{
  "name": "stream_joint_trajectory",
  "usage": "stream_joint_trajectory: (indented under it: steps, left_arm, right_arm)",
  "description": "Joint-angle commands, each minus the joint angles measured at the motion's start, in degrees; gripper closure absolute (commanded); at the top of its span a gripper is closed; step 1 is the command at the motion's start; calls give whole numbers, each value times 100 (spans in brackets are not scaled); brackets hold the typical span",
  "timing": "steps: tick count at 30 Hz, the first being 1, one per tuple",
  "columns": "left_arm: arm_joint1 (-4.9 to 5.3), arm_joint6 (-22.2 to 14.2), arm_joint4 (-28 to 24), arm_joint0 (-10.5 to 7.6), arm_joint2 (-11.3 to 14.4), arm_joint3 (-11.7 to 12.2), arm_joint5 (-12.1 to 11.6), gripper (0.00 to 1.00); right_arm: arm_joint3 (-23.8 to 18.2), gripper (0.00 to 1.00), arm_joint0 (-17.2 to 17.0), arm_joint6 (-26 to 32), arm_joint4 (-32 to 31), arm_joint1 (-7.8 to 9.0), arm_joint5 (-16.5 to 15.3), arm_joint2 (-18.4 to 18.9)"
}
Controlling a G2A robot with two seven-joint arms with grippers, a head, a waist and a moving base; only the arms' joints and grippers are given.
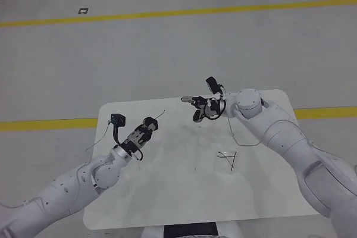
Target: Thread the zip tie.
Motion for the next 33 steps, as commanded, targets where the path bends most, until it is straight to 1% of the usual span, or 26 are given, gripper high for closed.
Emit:
stream_joint_trajectory:
  steps: [1,4,6,8,9,10,11,19,21,24,26,28,29,32,33]
  left_arm:
    - [47,-177,-198,25,-43,-135,0,100]
    - [117,-558,-505,73,-153,-324,0,100]
    - [149,-791,-761,142,-270,-448,0,100]
    - [166,-995,-974,216,-406,-472,0,100]
    - [166,-1233,-1148,264,-505,-526,0,100]
    - [169,-1410,-1174,287,-591,-485,0,100]
    - [170,-1463,-1147,294,-615,-458,0,100]
    - [170,-1463,-1147,294,-615,-458,0,100]
    - [145,-1550,-1425,354,-647,-395,0,100]
    - [117,-1910,-1918,417,-767,-371,0,100]
    - [117,-2273,-2173,468,-896,-333,0,100]
    - [122,-2557,-2297,531,-1031,-324,0,100]
    - [126,-2774,-2354,576,-1138,-344,0,100]
    - [136,-3382,-2567,728,-1427,-472,0,100]
    - [142,-3638,-2646,809,-1595,-470,0,100]
  right_arm:
    - [66,0,-14,248,50,-14,-173,44]
    - [223,0,-6,540,71,-56,-412,90]
    - [276,0,-11,781,148,-101,-617,115]
    - [362,0,-6,953,212,-141,-801,144]
    - [386,0,-8,997,235,-154,-868,153]
    - [386,0,-8,997,235,-154,-868,153]
    - [386,0,-8,997,235,-154,-868,153]
    - [386,0,-8,997,235,-154,-868,153]
    - [351,0,-114,932,308,-148,-893,215]
    - [406,0,-244,1252,478,-112,-1075,379]
    - [494,0,-328,1649,715,-107,-1250,491]
    - [618,0,-346,1916,837,-117,-1352,556]
    - [714,0,-352,2040,896,-130,-1431,589]
    - [858,0,-352,2309,993,-185,-1538,608]
    - [942,0,-345,2412,1030,-214,-1569,609]
